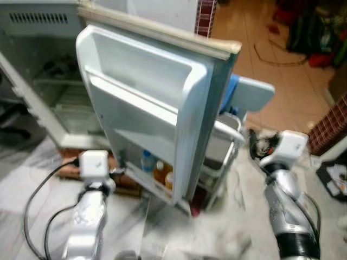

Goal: Restocking fridge

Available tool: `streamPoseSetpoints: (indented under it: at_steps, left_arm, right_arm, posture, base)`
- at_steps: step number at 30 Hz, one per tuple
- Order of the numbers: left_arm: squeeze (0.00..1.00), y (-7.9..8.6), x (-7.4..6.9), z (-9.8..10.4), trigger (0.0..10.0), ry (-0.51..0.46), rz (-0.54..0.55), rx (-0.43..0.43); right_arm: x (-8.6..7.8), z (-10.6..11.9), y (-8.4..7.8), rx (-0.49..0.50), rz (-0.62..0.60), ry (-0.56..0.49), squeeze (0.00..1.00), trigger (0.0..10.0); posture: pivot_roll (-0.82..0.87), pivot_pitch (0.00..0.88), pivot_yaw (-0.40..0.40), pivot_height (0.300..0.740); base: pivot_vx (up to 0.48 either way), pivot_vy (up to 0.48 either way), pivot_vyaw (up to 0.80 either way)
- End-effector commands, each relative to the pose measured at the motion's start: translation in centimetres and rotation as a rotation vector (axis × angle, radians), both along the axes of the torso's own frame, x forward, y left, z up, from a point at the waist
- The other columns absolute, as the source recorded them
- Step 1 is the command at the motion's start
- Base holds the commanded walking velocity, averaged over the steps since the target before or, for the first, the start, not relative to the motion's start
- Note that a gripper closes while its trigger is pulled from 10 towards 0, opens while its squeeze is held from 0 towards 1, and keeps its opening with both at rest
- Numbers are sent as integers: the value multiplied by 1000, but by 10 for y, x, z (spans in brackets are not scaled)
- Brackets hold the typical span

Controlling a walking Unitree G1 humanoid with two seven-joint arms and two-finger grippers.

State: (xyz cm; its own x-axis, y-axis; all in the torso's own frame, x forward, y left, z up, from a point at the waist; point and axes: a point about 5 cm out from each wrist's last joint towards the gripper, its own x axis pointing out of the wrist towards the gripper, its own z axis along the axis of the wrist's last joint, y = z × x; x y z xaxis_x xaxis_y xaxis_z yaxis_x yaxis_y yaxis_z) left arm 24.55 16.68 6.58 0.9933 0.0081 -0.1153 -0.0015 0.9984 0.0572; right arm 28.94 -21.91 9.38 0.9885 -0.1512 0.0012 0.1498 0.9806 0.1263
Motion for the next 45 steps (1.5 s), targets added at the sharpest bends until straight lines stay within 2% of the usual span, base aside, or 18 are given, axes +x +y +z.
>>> streamPoseSetpoints:
  at_steps: [1,8,12,14,16,17,22,23,24,26,27,28,29,31,34,36,40,45]
  left_arm:
    - [0,17,-4,-3,10000,24,47,33]
    - [0,25,-24,-10,10000,69,86,78]
    - [0,36,-46,-21,10000,132,104,122]
    - [0,42,-60,-27,10000,182,128,144]
    - [0,43,-64,-28,10000,193,135,145]
    - [0,46,-71,-30,10000,225,149,161]
    - [0,48,-89,-40,10000,297,177,156]
    - [0,47,-93,-42,10000,306,178,153]
    - [0,47,-96,-44,10000,311,180,156]
    - [0,47,-97,-46,10000,309,186,158]
    - [0,48,-99,-49,10000,315,195,154]
    - [0,50,-101,-53,10000,324,202,154]
    - [0,50,-101,-54,10000,329,205,154]
    - [0,51,-103,-56,10000,337,208,155]
    - [0,61,-113,-71,10000,397,233,157]
    - [0,65,-119,-77,10000,428,252,161]
    - [0,75,-139,-91,10000,487,302,173]
    - [0,80,-149,-97,10000,495,338,185]
  right_arm:
    - [4,3,11,19,24,-17,0,10000]
    - [7,3,1,11,18,-16,0,10000]
    - [28,18,-3,43,24,-49,0,10000]
    - [48,33,10,70,87,-82,0,10000]
    - [52,37,14,79,101,-92,0,10000]
    - [66,52,27,108,143,-131,0,10000]
    - [91,82,60,181,213,-192,0,10000]
    - [95,89,72,203,248,-207,0,10000]
    - [97,98,93,249,344,-231,0,10000]
    - [94,105,113,300,470,-251,0,10000]
    - [89,108,126,338,583,-268,0,10000]
    - [76,109,138,371,759,-283,0,10000]
    - [69,110,143,384,842,-288,0,10000]
    - [55,109,149,398,989,-289,0,10000]
    - [30,97,139,368,1170,-241,0,10000]
    - [28,86,130,347,1176,-199,0,10000]
    - [34,52,103,287,1055,-66,0,10000]
    - [29,38,98,250,1056,10,0,10000]
  posture:
    - [116,58,-34,740]
    - [124,63,-34,740]
    - [140,72,-33,740]
    - [150,73,-34,740]
    - [150,73,-34,740]
    - [167,78,-40,740]
    - [190,84,-53,740]
    - [201,85,-62,740]
    - [210,86,-68,740]
    - [219,86,-73,740]
    - [219,86,-73,740]
    - [225,87,-78,740]
    - [225,87,-78,740]
    - [227,90,-77,740]
    - [234,98,-78,740]
    - [238,104,-80,740]
    - [263,114,-93,740]
    - [283,122,-104,740]
  base:
    - [0,0,0]
    - [0,0,0]
    - [0,0,0]
    - [0,0,0]
    - [0,0,0]
    - [0,0,0]
    - [0,0,0]
    - [0,0,0]
    - [0,0,0]
    - [0,0,0]
    - [0,0,0]
    - [0,0,0]
    - [0,0,0]
    - [0,0,0]
    - [0,0,0]
    - [0,0,0]
    - [0,0,0]
    - [0,0,0]
